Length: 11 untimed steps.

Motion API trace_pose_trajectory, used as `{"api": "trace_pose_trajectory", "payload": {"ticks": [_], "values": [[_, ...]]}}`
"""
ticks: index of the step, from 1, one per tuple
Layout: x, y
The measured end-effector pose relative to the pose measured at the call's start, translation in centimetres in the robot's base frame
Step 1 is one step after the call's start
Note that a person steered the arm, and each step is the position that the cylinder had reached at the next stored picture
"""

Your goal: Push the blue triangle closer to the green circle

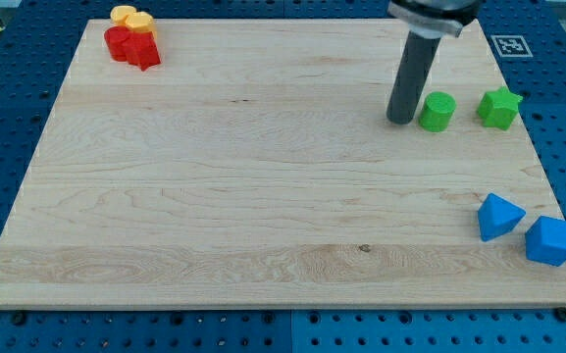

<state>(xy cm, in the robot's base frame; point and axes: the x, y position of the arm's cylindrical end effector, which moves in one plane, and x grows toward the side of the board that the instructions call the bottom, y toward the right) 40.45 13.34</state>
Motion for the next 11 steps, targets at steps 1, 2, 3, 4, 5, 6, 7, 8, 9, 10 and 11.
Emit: {"api": "trace_pose_trajectory", "payload": {"ticks": [1, 2, 3, 4, 5, 6, 7, 8, 9, 10, 11], "values": [[5.9, -0.3], [13.2, -0.4], [20.4, 1.4], [21.4, 5.1], [21.2, 8.2], [19.9, 8.3], [17.9, 8.3], [16.4, 8.4], [15.3, 9.1], [14.7, 10.4], [14.3, 11.5]]}}
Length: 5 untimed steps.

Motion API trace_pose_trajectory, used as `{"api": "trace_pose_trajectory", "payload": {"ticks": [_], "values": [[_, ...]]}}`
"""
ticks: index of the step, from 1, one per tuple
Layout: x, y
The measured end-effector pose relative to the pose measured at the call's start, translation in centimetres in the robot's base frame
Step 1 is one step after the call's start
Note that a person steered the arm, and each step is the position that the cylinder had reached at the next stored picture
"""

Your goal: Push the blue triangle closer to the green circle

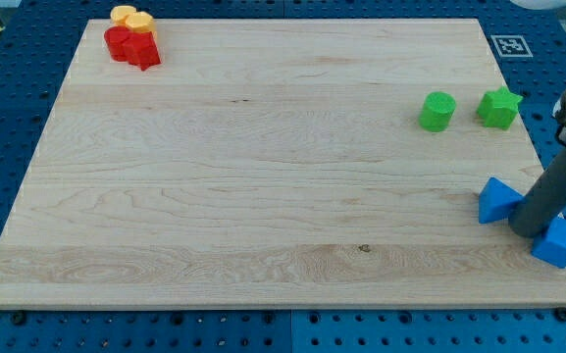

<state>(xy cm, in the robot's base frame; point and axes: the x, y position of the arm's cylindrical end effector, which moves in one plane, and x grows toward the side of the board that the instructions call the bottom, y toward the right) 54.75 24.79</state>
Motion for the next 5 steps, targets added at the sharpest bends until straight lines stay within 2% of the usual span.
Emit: {"api": "trace_pose_trajectory", "payload": {"ticks": [2, 5], "values": [[-0.7, -3.0], [-4.4, -3.1]]}}
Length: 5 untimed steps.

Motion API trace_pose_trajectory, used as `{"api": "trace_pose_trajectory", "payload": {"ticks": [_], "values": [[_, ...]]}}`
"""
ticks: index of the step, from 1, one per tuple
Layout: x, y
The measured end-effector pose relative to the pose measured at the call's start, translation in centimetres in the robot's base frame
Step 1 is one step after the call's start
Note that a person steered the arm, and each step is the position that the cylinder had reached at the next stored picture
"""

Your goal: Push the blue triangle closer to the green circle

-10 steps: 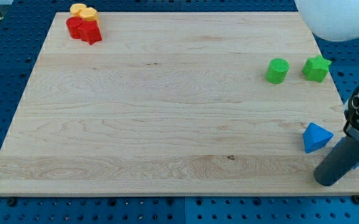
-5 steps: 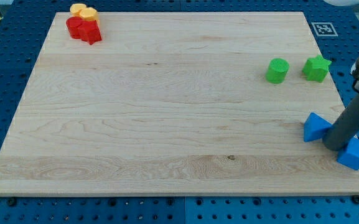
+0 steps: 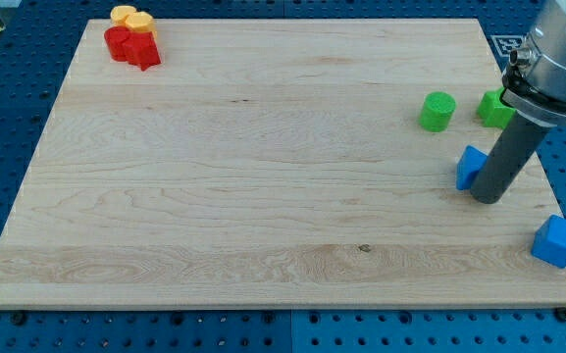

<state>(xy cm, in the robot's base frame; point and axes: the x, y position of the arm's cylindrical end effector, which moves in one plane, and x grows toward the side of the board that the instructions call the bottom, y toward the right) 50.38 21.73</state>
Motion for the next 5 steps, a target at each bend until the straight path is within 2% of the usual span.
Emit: {"api": "trace_pose_trajectory", "payload": {"ticks": [3, 4, 5], "values": [[-5.1, -0.1], [-2.2, -0.6], [3.7, -0.6]]}}
